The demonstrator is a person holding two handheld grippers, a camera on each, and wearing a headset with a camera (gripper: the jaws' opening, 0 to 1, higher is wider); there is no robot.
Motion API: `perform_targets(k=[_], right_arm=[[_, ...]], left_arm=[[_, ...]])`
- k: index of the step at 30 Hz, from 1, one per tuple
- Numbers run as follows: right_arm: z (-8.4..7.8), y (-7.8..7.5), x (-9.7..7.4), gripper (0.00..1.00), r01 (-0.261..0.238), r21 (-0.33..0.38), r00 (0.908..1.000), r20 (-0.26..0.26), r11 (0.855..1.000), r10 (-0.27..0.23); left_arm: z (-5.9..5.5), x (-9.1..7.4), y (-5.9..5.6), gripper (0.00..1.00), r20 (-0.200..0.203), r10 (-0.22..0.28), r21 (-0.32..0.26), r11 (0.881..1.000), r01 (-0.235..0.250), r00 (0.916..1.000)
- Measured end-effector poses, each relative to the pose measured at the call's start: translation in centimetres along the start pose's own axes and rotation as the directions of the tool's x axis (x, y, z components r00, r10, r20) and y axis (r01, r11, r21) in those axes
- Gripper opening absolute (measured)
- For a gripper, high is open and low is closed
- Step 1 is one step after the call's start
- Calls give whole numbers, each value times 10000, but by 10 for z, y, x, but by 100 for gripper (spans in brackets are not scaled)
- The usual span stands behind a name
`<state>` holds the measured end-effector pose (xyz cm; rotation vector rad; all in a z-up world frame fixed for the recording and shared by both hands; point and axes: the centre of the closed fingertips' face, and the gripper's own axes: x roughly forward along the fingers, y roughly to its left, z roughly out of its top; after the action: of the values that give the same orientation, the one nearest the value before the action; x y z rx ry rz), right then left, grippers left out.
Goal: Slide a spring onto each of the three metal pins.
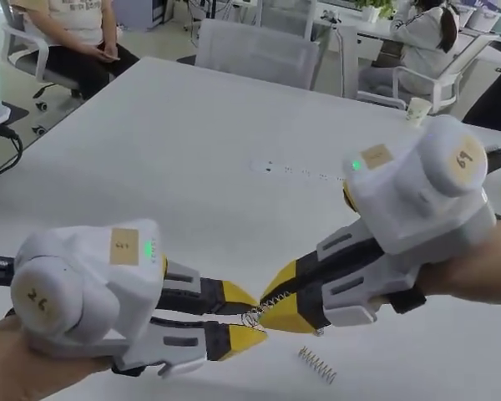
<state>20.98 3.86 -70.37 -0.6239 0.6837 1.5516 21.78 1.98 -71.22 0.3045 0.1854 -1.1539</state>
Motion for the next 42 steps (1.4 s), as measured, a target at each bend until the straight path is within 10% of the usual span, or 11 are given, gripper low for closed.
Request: perform_targets(k=[27,42], right_arm=[[-1,-28,-9,8,408,-30,9980,-480,9992,-409],[-26,-64,-6,8,796,34,9811,-1774,9968,-777]], left_arm=[[-33,-62,23,37,-77,1733,-1874,9672,-1717,9848],[-45,-81,26,50,-251,2446,-2359,9408,-2435,9693]])
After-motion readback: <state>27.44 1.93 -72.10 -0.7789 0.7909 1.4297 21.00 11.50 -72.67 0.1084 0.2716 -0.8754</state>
